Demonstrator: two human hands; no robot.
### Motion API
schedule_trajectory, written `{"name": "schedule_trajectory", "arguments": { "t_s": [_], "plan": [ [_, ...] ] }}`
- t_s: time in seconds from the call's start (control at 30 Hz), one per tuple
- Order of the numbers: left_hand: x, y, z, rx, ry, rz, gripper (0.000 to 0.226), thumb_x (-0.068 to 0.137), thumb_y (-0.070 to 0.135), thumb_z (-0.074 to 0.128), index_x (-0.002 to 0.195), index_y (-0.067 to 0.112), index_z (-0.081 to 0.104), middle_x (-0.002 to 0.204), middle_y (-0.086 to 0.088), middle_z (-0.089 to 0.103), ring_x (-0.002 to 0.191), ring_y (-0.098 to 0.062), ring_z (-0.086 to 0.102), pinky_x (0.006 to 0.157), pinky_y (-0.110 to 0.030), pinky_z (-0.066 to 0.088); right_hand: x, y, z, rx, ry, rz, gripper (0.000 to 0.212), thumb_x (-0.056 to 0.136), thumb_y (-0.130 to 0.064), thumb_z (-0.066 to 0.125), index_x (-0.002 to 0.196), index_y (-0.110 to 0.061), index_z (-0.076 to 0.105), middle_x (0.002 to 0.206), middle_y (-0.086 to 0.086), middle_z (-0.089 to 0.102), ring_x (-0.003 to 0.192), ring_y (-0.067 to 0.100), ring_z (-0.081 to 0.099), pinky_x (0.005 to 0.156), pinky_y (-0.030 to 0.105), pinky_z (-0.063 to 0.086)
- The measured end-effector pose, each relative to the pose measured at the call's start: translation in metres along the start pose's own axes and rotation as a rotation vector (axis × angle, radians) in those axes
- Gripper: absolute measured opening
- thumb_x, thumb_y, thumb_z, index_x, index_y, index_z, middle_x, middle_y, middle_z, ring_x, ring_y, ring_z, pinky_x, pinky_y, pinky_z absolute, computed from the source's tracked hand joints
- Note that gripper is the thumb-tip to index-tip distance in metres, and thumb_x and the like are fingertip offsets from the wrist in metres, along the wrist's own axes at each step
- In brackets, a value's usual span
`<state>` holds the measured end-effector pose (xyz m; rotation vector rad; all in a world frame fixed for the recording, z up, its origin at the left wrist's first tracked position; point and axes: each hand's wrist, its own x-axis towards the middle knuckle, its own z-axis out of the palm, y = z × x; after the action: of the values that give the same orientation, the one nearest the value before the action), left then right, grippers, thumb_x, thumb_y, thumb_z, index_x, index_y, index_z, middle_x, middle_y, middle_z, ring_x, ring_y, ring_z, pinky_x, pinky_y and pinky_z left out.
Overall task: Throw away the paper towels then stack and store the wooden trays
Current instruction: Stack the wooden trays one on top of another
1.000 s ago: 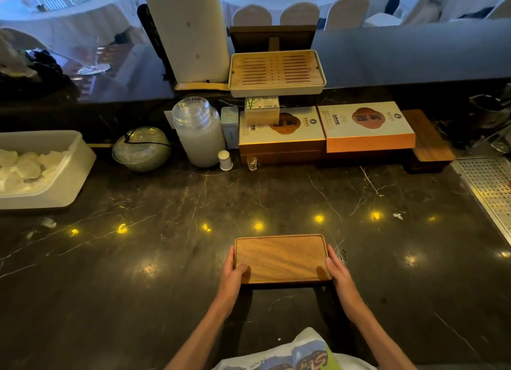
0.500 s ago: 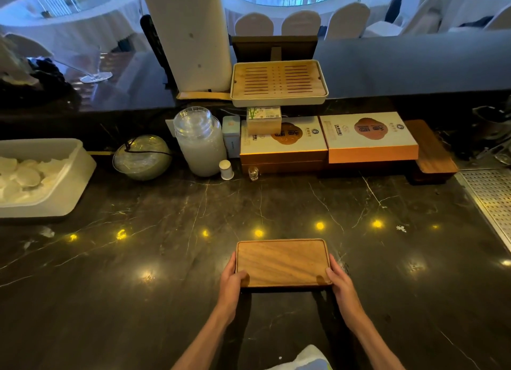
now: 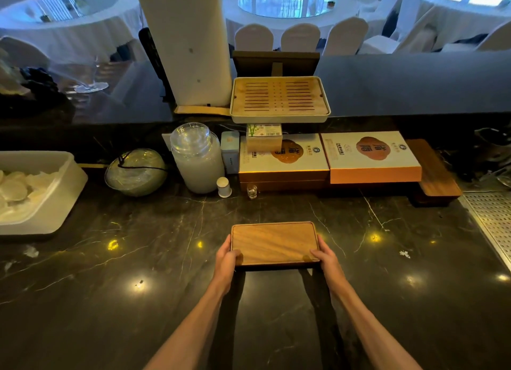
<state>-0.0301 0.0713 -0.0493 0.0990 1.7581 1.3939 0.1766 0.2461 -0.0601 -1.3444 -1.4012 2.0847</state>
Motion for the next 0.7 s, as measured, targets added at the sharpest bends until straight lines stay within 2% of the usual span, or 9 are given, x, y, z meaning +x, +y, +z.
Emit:
{"name": "schedule_trajectory", "arguments": {
  "t_s": [0.1,0.27,0.5,0.57,0.63,0.7],
  "plan": [
    [0.007,0.004,0.000,0.026,0.003,-0.019,0.065,0.092,0.001,0.045,0.151,0.019,0.023,0.153,-0.005,0.034,0.135,-0.024,0.038,0.114,-0.044,0.033,0.007,-0.001,0.003,-0.038,0.001,0.005,0.063,0.096,-0.014,0.048,0.153,-0.021,0.021,0.152,0.012,0.037,0.136,0.032,0.040,0.115,0.053,0.028],
    [0.006,0.002,0.003,0.044,0.012,-0.029,0.068,0.093,0.002,0.045,0.152,0.023,0.019,0.154,-0.005,0.030,0.137,-0.026,0.036,0.116,-0.049,0.031,0.007,0.003,0.004,-0.079,0.014,0.006,0.066,0.095,-0.020,0.051,0.152,-0.028,0.020,0.155,0.009,0.032,0.138,0.031,0.036,0.115,0.054,0.027],
    [0.007,0.006,0.004,0.050,0.034,-0.054,0.068,0.092,0.003,0.048,0.152,0.024,0.022,0.151,-0.005,0.034,0.133,-0.026,0.040,0.113,-0.048,0.035,0.004,0.003,0.005,-0.063,0.022,0.023,0.064,0.096,-0.018,0.049,0.152,-0.028,0.020,0.155,0.010,0.031,0.138,0.031,0.036,0.114,0.054,0.029],
    [0.008,0.008,0.004,0.034,0.063,-0.059,0.062,0.092,0.006,0.052,0.148,0.021,0.030,0.145,-0.005,0.040,0.127,-0.023,0.044,0.106,-0.042,0.041,0.004,-0.002,0.006,-0.037,0.061,0.046,0.059,0.097,-0.025,0.051,0.151,-0.026,0.027,0.152,0.010,0.036,0.135,0.030,0.040,0.113,0.052,0.034],
    [0.008,0.013,0.001,-0.025,0.104,-0.075,0.051,0.090,0.008,0.059,0.137,0.017,0.042,0.134,-0.008,0.050,0.113,-0.020,0.052,0.089,-0.035,0.048,0.001,-0.009,0.006,-0.047,0.115,0.074,0.059,0.094,-0.035,0.057,0.147,-0.021,0.036,0.146,0.011,0.043,0.127,0.029,0.047,0.108,0.049,0.041],
    [0.005,0.016,-0.004,-0.091,0.108,-0.111,0.040,0.087,0.003,0.063,0.122,0.016,0.048,0.120,-0.011,0.056,0.097,-0.020,0.057,0.072,-0.031,0.049,-0.004,-0.014,0.002,-0.030,0.128,0.103,0.062,0.089,-0.030,0.065,0.143,-0.014,0.041,0.138,0.014,0.049,0.115,0.027,0.054,0.098,0.043,0.048]
  ]
}}
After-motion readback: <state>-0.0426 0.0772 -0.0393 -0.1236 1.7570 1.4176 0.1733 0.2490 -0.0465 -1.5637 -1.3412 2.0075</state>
